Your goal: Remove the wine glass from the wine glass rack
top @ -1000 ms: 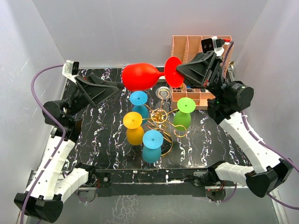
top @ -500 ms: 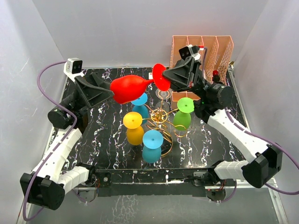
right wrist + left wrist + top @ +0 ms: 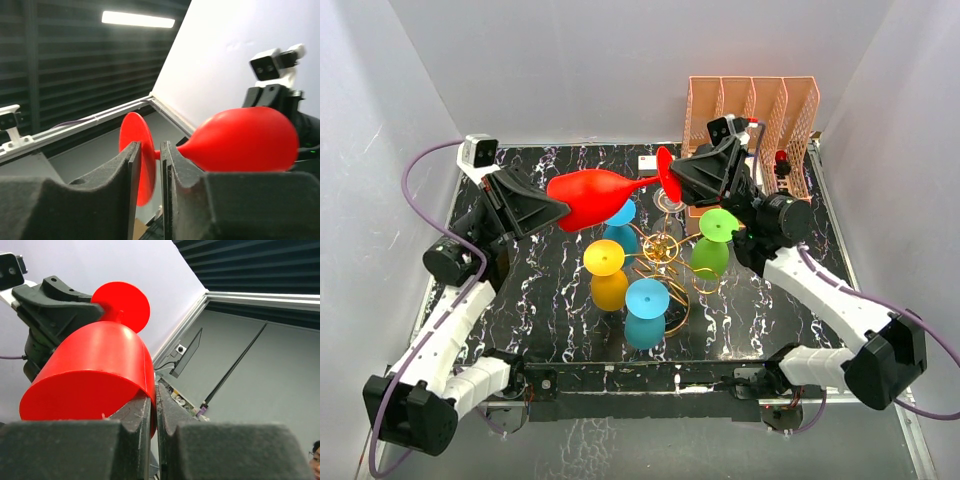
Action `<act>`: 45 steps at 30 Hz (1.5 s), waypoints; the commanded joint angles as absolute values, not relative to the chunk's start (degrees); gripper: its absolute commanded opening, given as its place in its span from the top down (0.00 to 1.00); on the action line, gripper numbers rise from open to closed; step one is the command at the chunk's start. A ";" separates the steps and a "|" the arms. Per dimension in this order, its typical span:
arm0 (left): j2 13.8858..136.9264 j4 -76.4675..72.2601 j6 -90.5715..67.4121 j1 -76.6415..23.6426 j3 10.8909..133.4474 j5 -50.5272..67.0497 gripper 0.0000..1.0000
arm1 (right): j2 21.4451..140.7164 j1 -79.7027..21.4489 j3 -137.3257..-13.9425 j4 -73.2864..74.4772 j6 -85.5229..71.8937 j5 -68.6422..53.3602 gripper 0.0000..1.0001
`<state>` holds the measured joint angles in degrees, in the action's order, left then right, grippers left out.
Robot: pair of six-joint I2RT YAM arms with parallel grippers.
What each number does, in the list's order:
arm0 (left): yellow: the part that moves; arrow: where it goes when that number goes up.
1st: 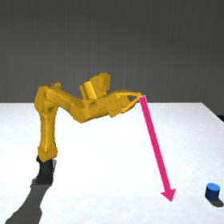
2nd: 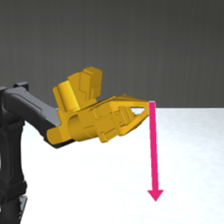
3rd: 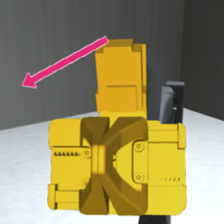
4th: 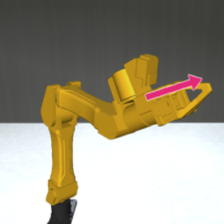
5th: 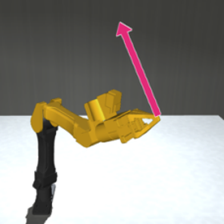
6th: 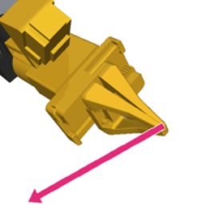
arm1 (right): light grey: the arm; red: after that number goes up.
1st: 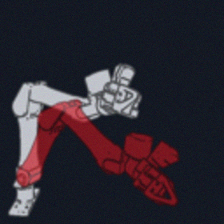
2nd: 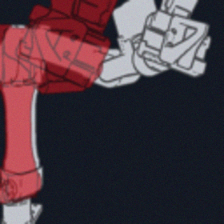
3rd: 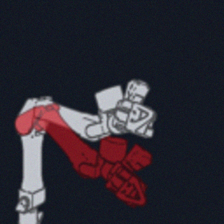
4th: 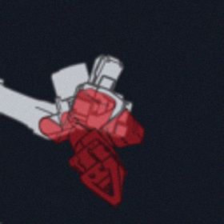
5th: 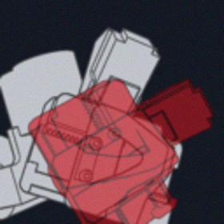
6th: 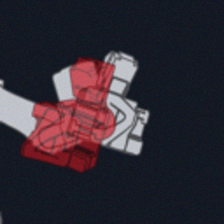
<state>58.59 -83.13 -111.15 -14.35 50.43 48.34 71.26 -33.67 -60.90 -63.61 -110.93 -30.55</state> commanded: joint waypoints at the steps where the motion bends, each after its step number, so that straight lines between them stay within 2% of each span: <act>1: 53.47 -78.89 -105.45 -14.24 50.47 46.86 1.00 | 65.54 -33.40 -58.55 -59.82 -101.63 -26.77 0.67; 4: 50.59 -67.88 -98.90 -14.21 51.45 47.89 1.00 | 60.83 -33.41 -56.98 -50.79 -93.77 -24.76 0.53; 6: 48.40 -57.78 -92.03 -14.19 54.47 48.78 1.00 | 57.10 -33.47 -56.46 -41.42 -86.18 -22.31 0.39; 8: 46.39 -46.19 -84.25 -14.24 57.80 48.60 1.00 | 53.02 -33.40 -56.96 -31.36 -78.41 -17.69 0.31; 11: 43.56 -26.92 -69.08 -14.19 63.90 45.34 1.00 | 46.87 -33.43 -59.28 -14.10 -67.58 -5.92 0.27; 13: 42.27 -14.90 -60.73 -14.23 68.09 41.49 1.00 | 43.36 -33.44 -61.06 -5.29 -61.68 2.12 0.19; 16: 40.97 -0.46 -51.03 -14.24 73.15 34.19 1.00 | 38.61 -33.48 -63.12 2.62 -53.42 12.08 0.15; 20: 40.39 16.25 -43.29 -14.19 78.67 21.41 1.00 | 35.70 -33.39 -65.86 10.50 -44.56 21.02 0.03; 24: 43.20 36.85 -40.64 -14.19 85.13 5.52 1.00 | 35.11 -33.49 -68.46 17.88 -39.98 26.28 0.02; 29: 47.87 52.32 -37.83 -14.21 87.18 -3.96 1.00 | 36.39 -33.48 -70.46 26.56 -39.60 31.45 0.02; 37: 53.20 59.18 -29.25 -14.16 81.40 -12.80 1.00 | 36.84 -33.46 -69.23 36.26 -37.85 42.96 0.02; 45: 67.66 62.09 -22.18 -13.87 83.52 -15.33 1.00 | 35.34 -33.45 -64.61 41.60 -35.95 44.53 0.02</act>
